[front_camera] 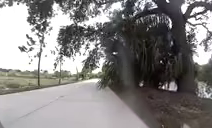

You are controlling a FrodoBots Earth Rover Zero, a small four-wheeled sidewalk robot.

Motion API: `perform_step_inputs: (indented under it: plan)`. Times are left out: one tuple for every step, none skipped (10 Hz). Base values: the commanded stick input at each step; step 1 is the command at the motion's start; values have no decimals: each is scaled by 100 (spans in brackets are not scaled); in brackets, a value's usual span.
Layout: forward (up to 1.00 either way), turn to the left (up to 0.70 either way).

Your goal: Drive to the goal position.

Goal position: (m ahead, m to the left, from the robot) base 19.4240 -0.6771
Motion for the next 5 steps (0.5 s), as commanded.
perform_step_inputs:
  plan:
    - [60,1]
    - [60,1]
    - [60,1]
    - [60,1]
    - [60,1]
